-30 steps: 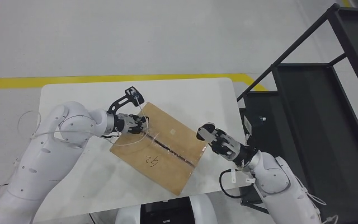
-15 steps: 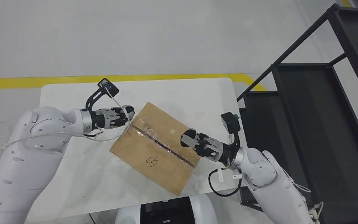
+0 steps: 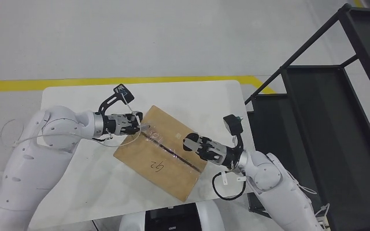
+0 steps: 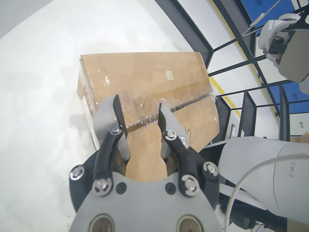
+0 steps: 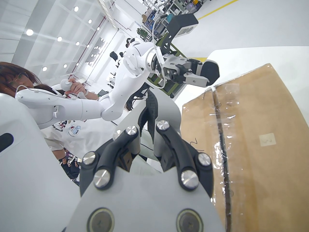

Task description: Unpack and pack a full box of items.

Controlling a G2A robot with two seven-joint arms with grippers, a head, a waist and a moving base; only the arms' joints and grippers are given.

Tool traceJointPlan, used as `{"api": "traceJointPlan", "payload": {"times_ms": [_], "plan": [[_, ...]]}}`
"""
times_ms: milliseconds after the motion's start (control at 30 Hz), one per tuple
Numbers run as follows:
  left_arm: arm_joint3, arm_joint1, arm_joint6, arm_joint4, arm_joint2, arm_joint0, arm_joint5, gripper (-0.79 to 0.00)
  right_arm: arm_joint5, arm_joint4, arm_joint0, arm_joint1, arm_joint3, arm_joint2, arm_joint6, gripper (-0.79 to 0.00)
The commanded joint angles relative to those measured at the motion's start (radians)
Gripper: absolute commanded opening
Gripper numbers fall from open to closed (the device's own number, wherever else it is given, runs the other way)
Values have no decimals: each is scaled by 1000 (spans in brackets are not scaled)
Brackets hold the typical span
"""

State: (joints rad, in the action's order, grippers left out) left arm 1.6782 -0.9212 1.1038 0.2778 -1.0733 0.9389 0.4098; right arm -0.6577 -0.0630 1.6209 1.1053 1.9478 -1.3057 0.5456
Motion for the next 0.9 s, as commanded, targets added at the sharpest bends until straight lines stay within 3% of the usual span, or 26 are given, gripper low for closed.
{"api": "traceJointPlan", "payload": {"times_ms": [0, 433, 500, 533, 633, 867], "plan": [[-2, -2, -10, 16, 10, -9, -8, 0, -1, -1, 1, -1, -1, 1, -2, -785], [-52, -20, 0, -34, 77, -59, 14, 0, -9, -3, -9, -5, -17, 7, -3, -785], [-54, -21, 3, -34, 80, -67, 15, -329, -8, -4, -10, -6, -16, 7, -3, -785], [-56, -22, 5, -37, 83, -68, 16, -376, -9, -4, -10, -6, -17, 7, -4, -785], [-68, -24, 13, -53, 92, -75, 18, -419, -9, -6, -10, -7, -20, 6, -6, -785], [-90, -31, 26, -72, 118, -93, 20, -409, -8, -10, -10, -9, -23, 10, -12, -785]]}}
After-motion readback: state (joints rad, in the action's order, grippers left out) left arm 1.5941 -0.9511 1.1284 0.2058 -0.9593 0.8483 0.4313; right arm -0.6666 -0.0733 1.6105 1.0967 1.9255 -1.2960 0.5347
